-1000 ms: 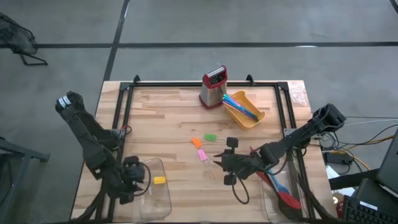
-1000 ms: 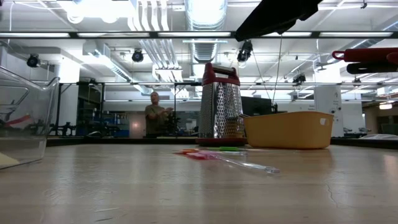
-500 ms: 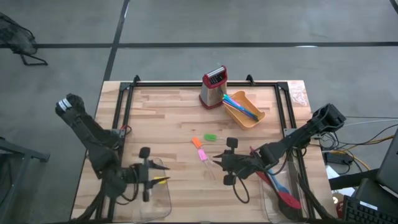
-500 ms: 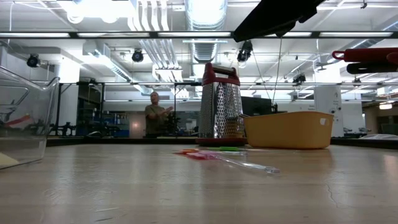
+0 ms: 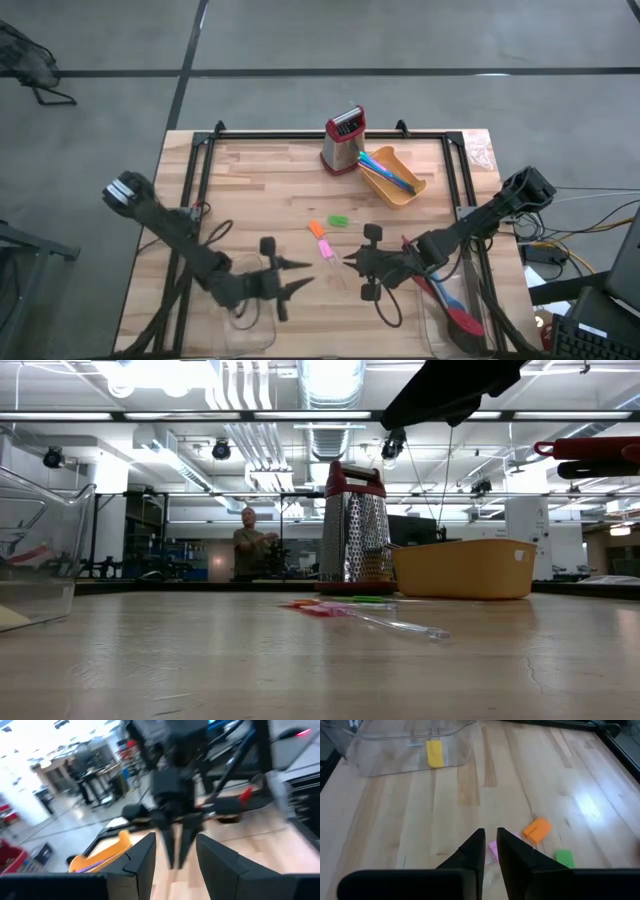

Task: Pick & Place Kitchen Items
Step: Put the orange spatula into the left transparent bin

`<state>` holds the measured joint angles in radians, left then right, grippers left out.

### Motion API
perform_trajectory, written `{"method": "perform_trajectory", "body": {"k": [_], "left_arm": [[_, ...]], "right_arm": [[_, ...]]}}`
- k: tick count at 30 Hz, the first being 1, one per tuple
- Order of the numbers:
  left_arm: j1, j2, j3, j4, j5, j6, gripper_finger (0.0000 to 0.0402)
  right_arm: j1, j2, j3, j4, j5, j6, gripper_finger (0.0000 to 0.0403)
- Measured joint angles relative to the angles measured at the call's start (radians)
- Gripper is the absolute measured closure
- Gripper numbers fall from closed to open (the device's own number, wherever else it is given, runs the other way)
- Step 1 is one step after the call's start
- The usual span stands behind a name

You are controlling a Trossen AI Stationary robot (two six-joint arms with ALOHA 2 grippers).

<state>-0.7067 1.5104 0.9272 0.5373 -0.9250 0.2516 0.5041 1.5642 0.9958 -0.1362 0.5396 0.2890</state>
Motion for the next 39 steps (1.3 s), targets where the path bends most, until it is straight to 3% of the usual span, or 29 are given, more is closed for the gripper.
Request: {"method": "perform_trajectory", "body": {"k": [8, 22, 30, 39], "left_arm": [[0.025, 0.016, 0.000, -0.040, 0.003, -0.048, 0.0254], [0.022, 0.013, 0.000, -0.069, 0.011, -0.080, 0.0255], [0.022, 0.013, 0.000, -0.070, 0.011, -0.080, 0.0257], [0.022, 0.012, 0.000, -0.088, 0.012, -0.082, 0.0257]], "right_arm": [[0.007, 0.000, 0.000, -0.036, -0.001, 0.071, 0.0362], [0.006, 0.000, 0.000, -0.032, 0.000, 0.145, 0.0324], [-0.011, 0.012, -0.013, -0.030, 0.065, 0.239, 0.0275], [-0.043, 0.115, 0.010, -0.010, 0.061, 0.228, 0.0197]]}}
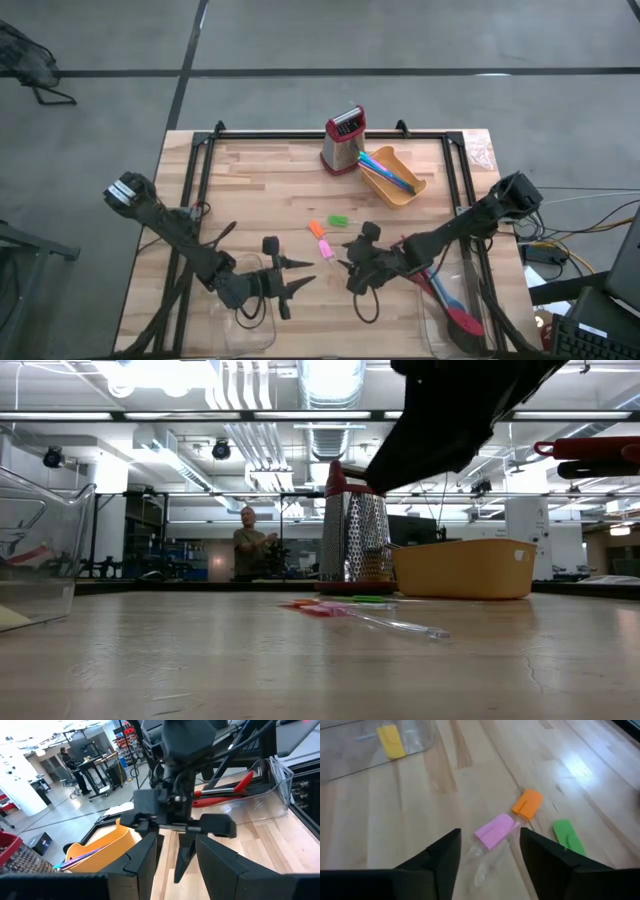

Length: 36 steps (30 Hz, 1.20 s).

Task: Pick & Place Kitchen Items
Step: Put the orange spatula into the left transparent bin

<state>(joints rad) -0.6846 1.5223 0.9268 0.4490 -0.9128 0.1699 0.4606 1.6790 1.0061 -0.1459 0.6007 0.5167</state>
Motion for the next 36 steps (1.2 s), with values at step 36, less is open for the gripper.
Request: {"method": "perform_trajectory", "body": {"k": [36], "left_arm": [[0.000, -0.002, 0.000, -0.023, 0.002, -0.010, 0.0257]], "right_arm": [[-0.147, 0.264, 0.081, -0.041, -0.257, 0.105, 0.0168]]}}
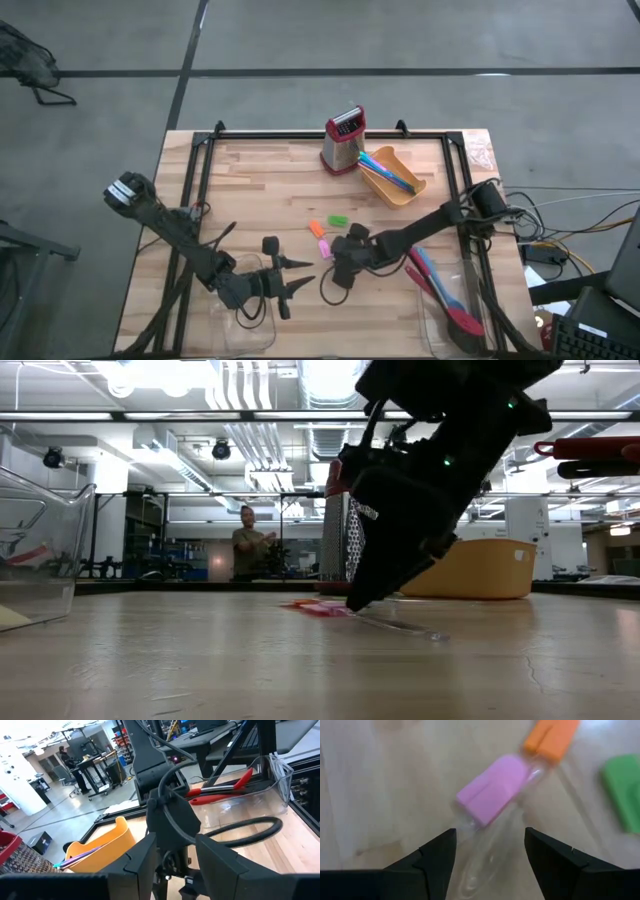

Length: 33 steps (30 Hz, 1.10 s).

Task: Pick & Place Kitchen Items
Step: Put the orange spatula into the left transparent bin

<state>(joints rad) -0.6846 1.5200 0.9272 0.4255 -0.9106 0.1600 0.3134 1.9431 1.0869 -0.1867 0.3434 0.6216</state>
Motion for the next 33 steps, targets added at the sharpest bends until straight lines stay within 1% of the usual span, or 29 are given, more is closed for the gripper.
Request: {"method": "perform_trajectory", "body": {"k": [2, 5, 8, 10, 25, 33], "left_arm": [[0.000, 0.000, 0.000, 0.000, 0.001, 0.000, 0.0257], [0.000, 0.000, 0.000, 0.000, 0.001, 0.000, 0.0257], [0.000, 0.000, 0.000, 0.000, 0.001, -0.001, 0.0257], [0.000, 0.000, 0.000, 0.000, 0.001, -0.001, 0.0257], [0.000, 0.000, 0.000, -0.007, 0.001, -0.003, 0.0257], [0.000, 0.000, 0.000, -0.007, 0.001, -0.003, 0.0257]], "right_arm": [[-0.006, 0.021, 0.026, -0.022, -0.027, 0.000, 0.0165], [-0.014, 0.054, 0.079, -0.088, -0.025, 0.000, 0.0165], [-0.017, 0.070, 0.126, -0.161, -0.025, 0.000, 0.0177], [-0.017, 0.072, 0.136, -0.176, -0.025, -0.001, 0.0189], [-0.032, 0.067, 0.099, -0.208, -0.021, -0.008, 0.0319], [-0.034, 0.040, 0.095, -0.215, -0.015, -0.036, 0.0384]]}}
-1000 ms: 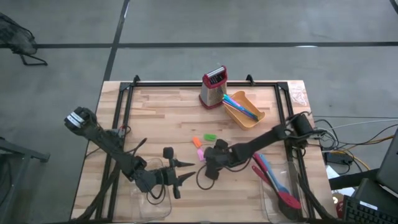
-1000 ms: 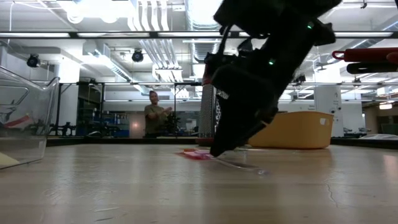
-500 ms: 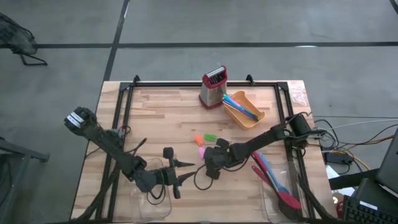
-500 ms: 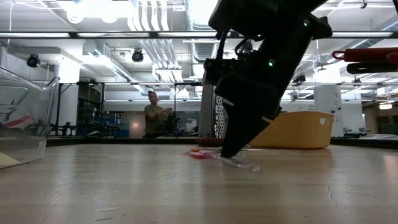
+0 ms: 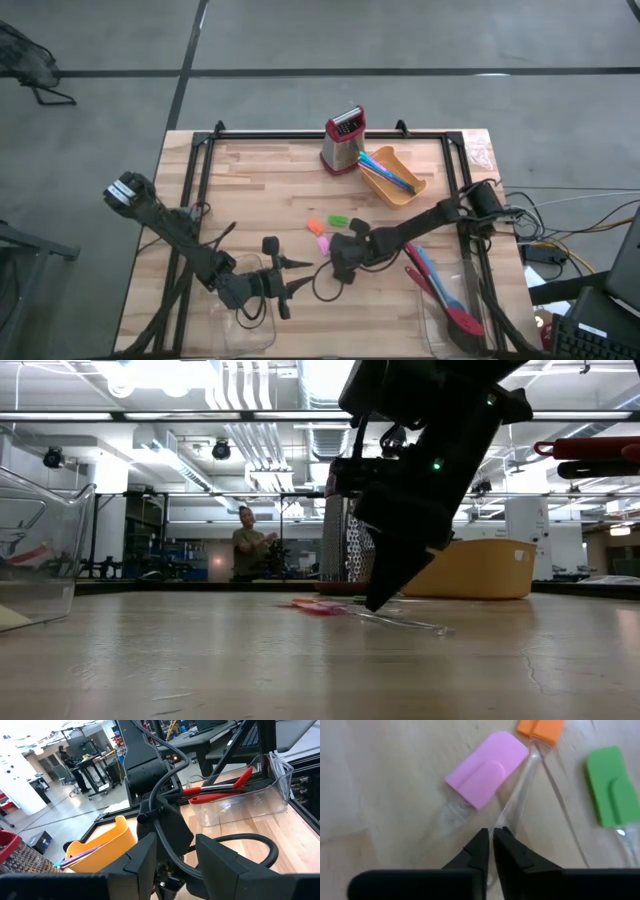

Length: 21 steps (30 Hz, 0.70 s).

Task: Pick & Place Kitchen Items
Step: Put the orange spatula into the left transparent bin

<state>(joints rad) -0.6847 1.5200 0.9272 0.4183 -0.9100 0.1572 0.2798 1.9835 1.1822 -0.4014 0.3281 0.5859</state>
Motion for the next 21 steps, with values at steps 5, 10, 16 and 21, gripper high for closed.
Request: {"method": "perform_trajectory", "body": {"k": [5, 10, 16, 21], "left_arm": [[0.000, 0.000, 0.000, 0.000, 0.000, 0.000, 0.0257], [0.000, 0.000, 0.000, 0.000, 0.000, 0.000, 0.0257], [0.000, 0.000, 0.000, 0.000, 0.000, 0.000, 0.0257], [0.000, 0.000, 0.000, 0.000, 0.000, 0.000, 0.0257]], "right_arm": [[0.021, -0.039, -0.008, -0.057, 0.091, -0.005, 0.0394], [0.034, -0.092, -0.035, -0.055, 0.190, -0.007, 0.0394], [0.034, -0.111, -0.052, -0.026, 0.213, -0.003, 0.0394], [0.030, -0.111, -0.066, 0.111, 0.213, -0.061, 0.0379]]}}
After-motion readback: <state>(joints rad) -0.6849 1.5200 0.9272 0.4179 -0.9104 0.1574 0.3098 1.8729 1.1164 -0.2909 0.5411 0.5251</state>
